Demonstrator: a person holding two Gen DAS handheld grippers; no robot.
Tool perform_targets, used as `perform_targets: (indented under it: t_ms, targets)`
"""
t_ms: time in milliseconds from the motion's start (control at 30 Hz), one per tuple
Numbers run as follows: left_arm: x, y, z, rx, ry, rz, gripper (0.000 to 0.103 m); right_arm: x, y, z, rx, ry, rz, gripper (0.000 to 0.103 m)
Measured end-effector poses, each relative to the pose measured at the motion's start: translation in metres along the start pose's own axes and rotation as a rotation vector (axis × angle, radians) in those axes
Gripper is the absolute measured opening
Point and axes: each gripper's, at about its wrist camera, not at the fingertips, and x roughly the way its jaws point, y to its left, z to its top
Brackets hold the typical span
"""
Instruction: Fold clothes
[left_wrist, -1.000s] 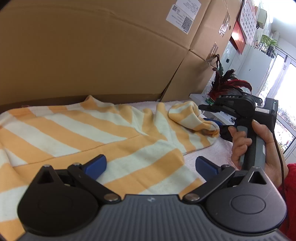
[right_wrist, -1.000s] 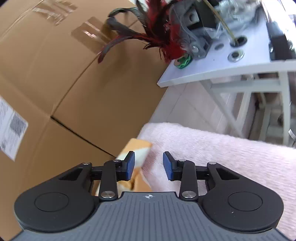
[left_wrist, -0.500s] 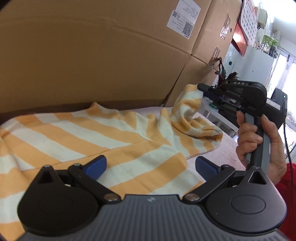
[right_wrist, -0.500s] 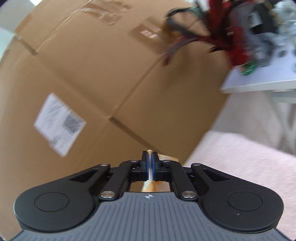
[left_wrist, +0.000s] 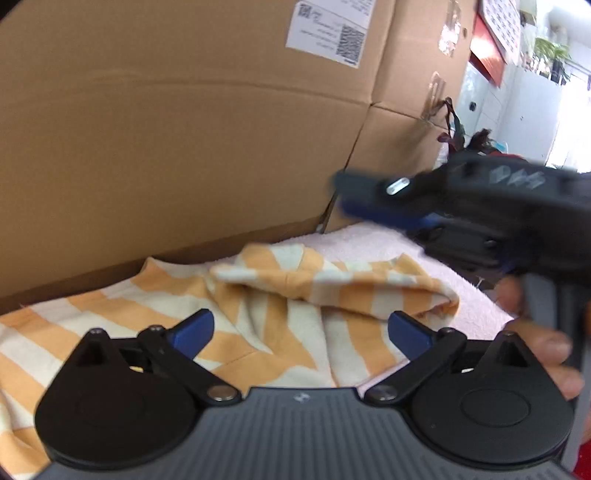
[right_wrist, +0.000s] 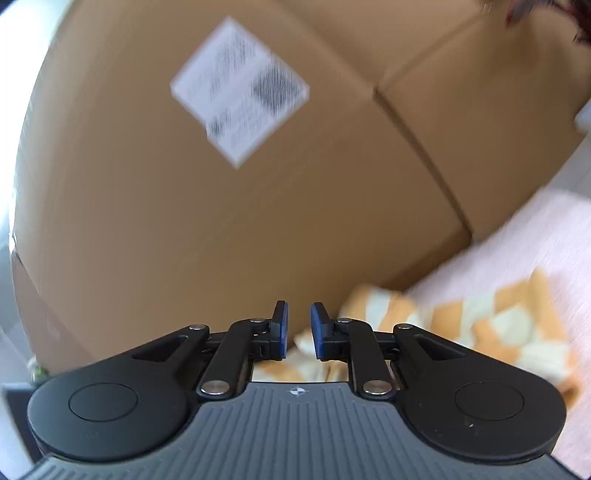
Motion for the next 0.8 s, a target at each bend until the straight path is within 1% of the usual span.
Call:
perform_targets:
  t_ms: [33,100,167,200,233,300,333,433,467,500,533,567,600,633,700,767,800]
  targets:
    - [0.003,0.004,0.0,-0.042,0.0,-0.013,0.101,-0.008,-0.003,0.005,0.019,-0.052,-0.008,0.02]
    - [0.009,0.011,0.001,-0.127,0.001,-0.04,0.101,-0.02,-0.01,0.011,0.047,-0.123,-0.081,0.022]
    - [0.015,0.019,0.002,-0.212,0.001,-0.067,0.1,-0.022,-0.021,0.013,0.098,-0.149,-0.144,0.022]
    - [0.018,0.023,0.002,-0.254,0.001,-0.08,0.094,-0.021,-0.024,0.013,0.115,-0.14,-0.159,0.022]
    - [0.021,0.027,0.003,-0.296,0.002,-0.093,0.079,-0.02,-0.026,0.013,0.131,-0.128,-0.172,0.021]
    - [0.027,0.034,0.003,-0.381,0.002,-0.12,0.067,-0.012,-0.029,0.015,0.108,-0.086,-0.224,0.018]
    - [0.03,0.038,0.004,-0.423,0.002,-0.133,0.069,-0.009,-0.028,0.015,0.096,-0.069,-0.237,0.018]
    - [0.039,0.049,0.005,-0.55,0.003,-0.173,0.068,-0.005,-0.025,0.013,0.071,-0.031,-0.259,0.018]
    - [0.04,0.05,0.006,-0.555,0.003,-0.177,0.066,-0.008,-0.025,0.012,0.069,-0.029,-0.258,0.018]
    - [0.041,0.051,0.006,-0.546,0.002,-0.177,0.054,-0.008,-0.025,0.012,0.068,-0.029,-0.255,0.018]
    - [0.041,0.051,0.007,-0.538,0.002,-0.177,0.035,-0.008,-0.024,0.012,0.068,-0.029,-0.252,0.018]
    - [0.041,0.051,0.007,-0.53,0.001,-0.178,0.024,-0.008,-0.024,0.011,0.069,-0.029,-0.251,0.018]
    - [0.042,0.051,0.008,-0.522,0.001,-0.178,0.011,-0.009,-0.024,0.01,0.072,-0.028,-0.251,0.018]
    - [0.042,0.051,0.008,-0.514,0.0,-0.178,0.008,-0.009,-0.025,0.009,0.075,-0.027,-0.249,0.018]
    - [0.038,0.051,0.009,-0.492,-0.02,-0.165,0.006,-0.01,-0.025,0.008,0.082,-0.028,-0.244,0.018]
    - [0.031,0.05,0.011,-0.469,-0.063,-0.153,0.004,-0.009,-0.027,0.01,0.093,-0.038,-0.226,0.018]
    - [0.027,0.049,0.012,-0.458,-0.086,-0.148,0.004,-0.011,-0.028,0.011,0.104,-0.046,-0.202,0.02]
